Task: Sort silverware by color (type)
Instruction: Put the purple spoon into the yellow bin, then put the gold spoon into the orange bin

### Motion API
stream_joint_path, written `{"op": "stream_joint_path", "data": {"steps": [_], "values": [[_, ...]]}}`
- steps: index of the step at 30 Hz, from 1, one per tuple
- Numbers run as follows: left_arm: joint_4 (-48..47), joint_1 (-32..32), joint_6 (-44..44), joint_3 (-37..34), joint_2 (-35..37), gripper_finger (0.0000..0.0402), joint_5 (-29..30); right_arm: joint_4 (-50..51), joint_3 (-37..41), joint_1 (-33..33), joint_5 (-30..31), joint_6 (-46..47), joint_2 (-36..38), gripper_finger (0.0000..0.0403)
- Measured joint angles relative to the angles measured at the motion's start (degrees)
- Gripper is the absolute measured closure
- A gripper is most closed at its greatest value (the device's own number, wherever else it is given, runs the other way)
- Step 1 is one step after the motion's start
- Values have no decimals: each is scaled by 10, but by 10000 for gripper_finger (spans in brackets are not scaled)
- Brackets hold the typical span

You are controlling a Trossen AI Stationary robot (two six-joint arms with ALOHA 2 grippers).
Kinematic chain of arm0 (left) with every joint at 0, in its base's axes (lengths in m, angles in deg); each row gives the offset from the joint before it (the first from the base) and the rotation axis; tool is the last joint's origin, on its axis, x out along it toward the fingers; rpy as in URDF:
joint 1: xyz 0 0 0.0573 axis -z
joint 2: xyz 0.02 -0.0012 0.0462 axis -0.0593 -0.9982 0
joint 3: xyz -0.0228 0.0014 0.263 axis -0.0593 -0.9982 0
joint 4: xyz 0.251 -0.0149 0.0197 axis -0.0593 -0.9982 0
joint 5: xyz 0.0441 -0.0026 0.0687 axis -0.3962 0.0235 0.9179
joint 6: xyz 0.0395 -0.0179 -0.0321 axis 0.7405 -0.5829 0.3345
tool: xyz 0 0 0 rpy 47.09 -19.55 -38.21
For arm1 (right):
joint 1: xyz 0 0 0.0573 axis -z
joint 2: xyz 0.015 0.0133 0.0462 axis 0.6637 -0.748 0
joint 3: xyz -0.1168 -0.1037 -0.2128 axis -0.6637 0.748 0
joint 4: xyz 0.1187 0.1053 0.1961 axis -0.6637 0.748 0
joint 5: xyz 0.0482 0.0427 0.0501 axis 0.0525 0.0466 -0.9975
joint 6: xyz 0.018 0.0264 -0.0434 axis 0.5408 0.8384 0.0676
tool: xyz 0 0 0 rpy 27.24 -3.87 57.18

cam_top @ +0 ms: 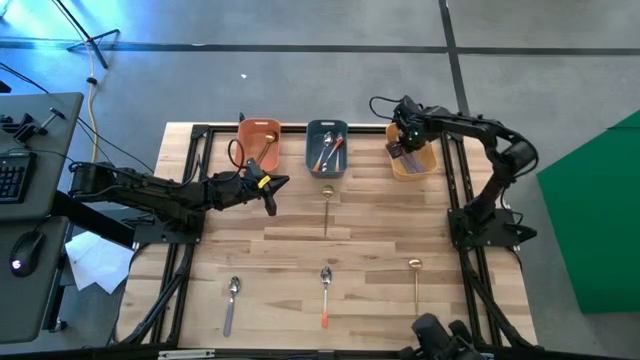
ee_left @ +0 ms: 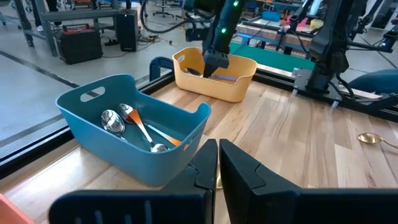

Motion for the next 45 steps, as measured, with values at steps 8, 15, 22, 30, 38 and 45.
{"op": "stream_joint_path", "data": {"steps": [8,15,22,30,38,45], "values": [[0,0,0,0,0,393,-7,17,-10,0,-25,-4,-7,365],[-1,0,-11,0,0,375,-19,59,-56,-2,-25,-32,35,284],[-73,34,-10,40,-2,389,-23,-42,-3,-36,-72,-85,166,350],[-136,104,-37,136,-91,401,27,-376,235,-131,-135,-30,356,384],[-156,123,-171,230,-256,386,117,-565,379,-259,-43,5,472,399],[-246,97,-247,339,-380,310,129,-578,384,-317,6,-29,494,402]]}}
